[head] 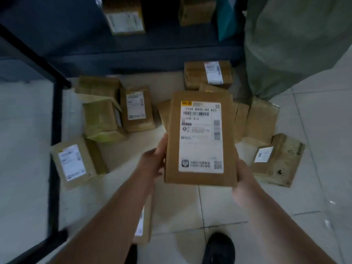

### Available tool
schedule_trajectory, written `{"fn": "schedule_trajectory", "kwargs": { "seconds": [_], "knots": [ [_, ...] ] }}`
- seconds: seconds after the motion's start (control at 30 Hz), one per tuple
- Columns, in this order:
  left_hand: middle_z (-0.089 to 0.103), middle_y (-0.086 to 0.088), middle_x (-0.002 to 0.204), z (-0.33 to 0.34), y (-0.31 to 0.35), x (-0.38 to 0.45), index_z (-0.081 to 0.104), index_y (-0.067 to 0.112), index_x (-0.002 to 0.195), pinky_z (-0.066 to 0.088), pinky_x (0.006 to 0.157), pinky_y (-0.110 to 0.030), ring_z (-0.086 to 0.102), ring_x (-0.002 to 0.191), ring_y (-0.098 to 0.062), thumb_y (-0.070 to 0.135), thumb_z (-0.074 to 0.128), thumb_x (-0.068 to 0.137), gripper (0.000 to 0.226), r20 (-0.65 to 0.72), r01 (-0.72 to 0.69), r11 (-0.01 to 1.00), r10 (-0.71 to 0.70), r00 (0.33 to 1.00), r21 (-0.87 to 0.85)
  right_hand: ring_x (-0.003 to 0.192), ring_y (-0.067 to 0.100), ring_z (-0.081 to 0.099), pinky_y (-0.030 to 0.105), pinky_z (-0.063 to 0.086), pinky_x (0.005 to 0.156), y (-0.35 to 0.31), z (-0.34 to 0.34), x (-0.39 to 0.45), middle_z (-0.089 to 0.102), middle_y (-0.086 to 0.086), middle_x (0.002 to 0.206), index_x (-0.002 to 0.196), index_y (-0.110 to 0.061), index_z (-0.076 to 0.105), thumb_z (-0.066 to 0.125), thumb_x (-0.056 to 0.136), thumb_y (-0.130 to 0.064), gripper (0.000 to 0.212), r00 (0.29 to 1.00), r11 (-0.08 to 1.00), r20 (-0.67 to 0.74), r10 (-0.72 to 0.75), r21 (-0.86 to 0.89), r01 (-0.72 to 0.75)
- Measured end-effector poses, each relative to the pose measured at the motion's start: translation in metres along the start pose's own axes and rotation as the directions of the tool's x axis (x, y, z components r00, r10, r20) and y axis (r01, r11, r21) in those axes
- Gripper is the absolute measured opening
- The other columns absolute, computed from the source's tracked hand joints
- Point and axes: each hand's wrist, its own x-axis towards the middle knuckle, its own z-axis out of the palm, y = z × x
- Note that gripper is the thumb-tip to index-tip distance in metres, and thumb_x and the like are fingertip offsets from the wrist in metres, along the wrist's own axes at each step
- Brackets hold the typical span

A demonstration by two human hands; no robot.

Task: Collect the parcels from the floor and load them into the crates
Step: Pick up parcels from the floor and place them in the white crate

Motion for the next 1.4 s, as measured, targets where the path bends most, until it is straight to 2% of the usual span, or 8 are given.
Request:
{"fn": "schedule_trajectory", "kwargs": {
  "seconds": [0.17,0.33,0.5,0.6,0.77,0.87,1.3,1.4],
  "knots": [
    [0.071,0.0,0.099,-0.067,0.093,-0.14,0.068,0.026,0.087,0.048,0.092,-0.04,0.063,0.092,-0.019,0.075,0.052,0.07,0.054,0.086,-0.082,0.997,0.082,0.993,-0.012,0.087,0.029,0.064,0.05,0.05,0.09,-0.121,0.019,-0.139,0.069,-0.004,0.052,0.068,-0.017,0.067,0.059,0.077,-0.063,0.048,0.999,0.999,-0.02,-0.026,0.036,0.026],
    [0.071,-0.004,0.106,-0.136,0.165,-0.309,0.067,0.023,0.107,0.052,0.091,-0.048,0.066,0.1,-0.026,0.071,0.065,0.057,0.07,0.103,-0.188,0.981,0.192,0.976,-0.044,0.098,0.026,0.06,0.05,0.046,0.096,-0.223,0.025,-0.308,0.064,0.001,0.093,0.092,-0.017,0.065,0.056,0.062,-0.078,0.068,0.985,0.987,0.12,-0.127,-0.082,0.137],
    [0.063,-0.006,0.07,-0.196,0.217,-0.484,0.059,0.011,0.076,0.053,0.075,-0.035,0.06,0.073,-0.024,0.056,0.054,0.084,0.046,-0.078,-0.3,0.952,0.294,0.952,-0.066,0.091,0.028,0.066,0.046,0.054,0.083,-0.306,0.04,-0.473,0.07,0.008,0.099,0.103,-0.018,0.068,0.058,0.036,-0.091,0.099,0.923,0.913,0.271,-0.274,-0.228,0.338],
    [0.057,-0.01,0.073,-0.24,0.225,-0.573,0.053,0.01,0.07,0.047,0.077,-0.036,0.053,0.066,-0.022,0.037,0.045,0.094,0.037,-0.179,-0.401,0.912,0.383,0.906,-0.081,0.086,0.031,0.068,0.047,0.054,0.083,-0.334,0.058,-0.572,0.072,0.012,0.094,0.095,-0.013,0.068,0.057,0.05,-0.088,0.089,0.822,0.821,0.437,-0.366,-0.265,0.506],
    [0.063,-0.007,0.077,-0.327,0.21,-0.691,0.057,0.011,0.081,0.053,0.076,-0.04,0.064,0.069,-0.025,0.046,0.045,0.091,0.038,-0.285,-0.541,0.841,0.516,0.808,-0.011,0.083,0.032,0.069,0.05,0.055,0.081,-0.341,0.082,-0.703,0.072,0.012,0.089,0.103,-0.014,0.067,0.062,0.029,-0.084,0.102,0.632,0.66,0.61,-0.477,-0.226,0.716],
    [0.062,-0.007,0.075,-0.375,0.189,-0.745,0.057,0.01,0.079,0.054,0.076,-0.04,0.063,0.065,-0.024,0.045,0.043,0.091,0.039,-0.331,-0.577,0.814,0.563,0.757,0.064,0.079,0.032,0.068,0.048,0.054,0.078,-0.324,0.112,-0.759,0.071,0.013,0.076,0.092,-0.008,0.065,0.06,0.057,-0.079,0.079,0.569,0.617,0.658,-0.494,-0.195,0.762],
    [0.065,-0.011,0.102,-0.582,0.105,-0.793,0.059,0.005,0.116,0.052,0.075,-0.039,0.064,0.085,-0.028,0.053,0.044,0.087,0.057,-0.395,-0.553,0.831,0.531,0.749,0.068,0.089,0.037,0.07,0.053,0.054,0.084,-0.229,0.29,-0.862,0.071,0.018,0.101,0.109,-0.005,0.063,0.061,0.06,-0.081,0.09,0.53,0.628,0.712,-0.461,-0.16,0.761],
    [0.066,-0.01,0.098,-0.614,0.11,-0.774,0.061,0.007,0.101,0.051,0.071,-0.036,0.064,0.083,-0.027,0.055,0.044,0.088,0.052,-0.368,-0.539,0.841,0.516,0.773,0.046,0.084,0.035,0.071,0.048,0.057,0.075,-0.233,0.326,-0.855,0.071,0.017,0.097,0.1,-0.008,0.065,0.058,0.061,-0.081,0.083,0.542,0.621,0.701,-0.463,-0.18,0.763]
  ]
}}
